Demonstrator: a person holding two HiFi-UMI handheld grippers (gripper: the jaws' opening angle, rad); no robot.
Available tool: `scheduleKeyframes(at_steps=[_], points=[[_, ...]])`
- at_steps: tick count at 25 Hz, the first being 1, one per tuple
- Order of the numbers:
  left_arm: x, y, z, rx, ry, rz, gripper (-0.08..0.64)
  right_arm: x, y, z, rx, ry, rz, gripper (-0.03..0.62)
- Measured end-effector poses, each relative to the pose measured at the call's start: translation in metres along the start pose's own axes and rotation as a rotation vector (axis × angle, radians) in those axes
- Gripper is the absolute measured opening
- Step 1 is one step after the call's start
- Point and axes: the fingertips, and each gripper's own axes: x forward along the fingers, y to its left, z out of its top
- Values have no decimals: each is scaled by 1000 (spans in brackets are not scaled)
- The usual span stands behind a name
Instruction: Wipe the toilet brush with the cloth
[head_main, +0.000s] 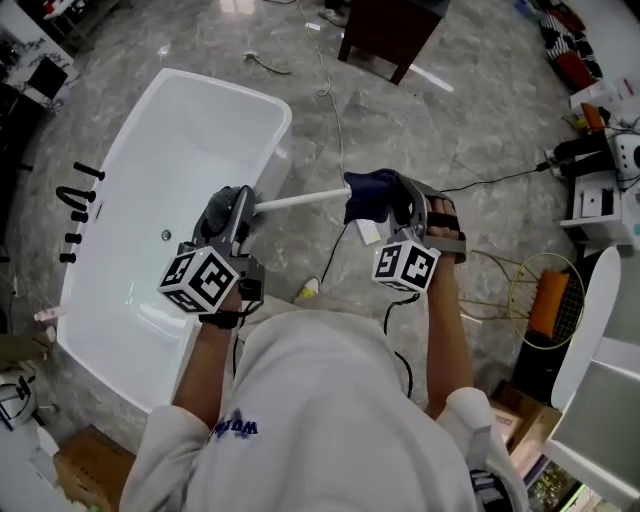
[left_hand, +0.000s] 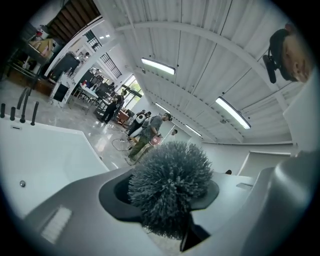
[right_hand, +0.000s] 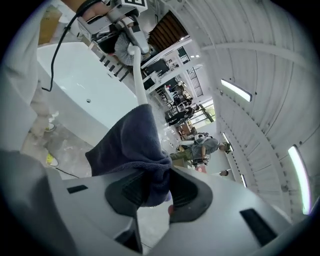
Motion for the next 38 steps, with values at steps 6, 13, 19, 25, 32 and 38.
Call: scheduleKeyframes(at_steps=[6, 13, 19, 25, 32, 38], points=[[15, -14, -11, 18, 34, -20, 195, -2, 8, 13, 14, -31, 15, 107], [23, -23, -21, 7, 65, -38, 195, -15, 13, 46, 62, -122, 28, 110], [26, -26, -18, 58, 66, -27, 195, -16, 23, 51, 59, -138, 38, 100], [17, -14, -10, 51, 86, -48, 195, -18, 16, 29, 78, -126, 52, 98], [1, 10, -6, 42, 94, -14, 195, -9, 30, 14, 75, -114, 71, 98], [-4, 16, 0, 43, 91, -14, 195, -2, 27, -8, 88, -76, 64, 100]])
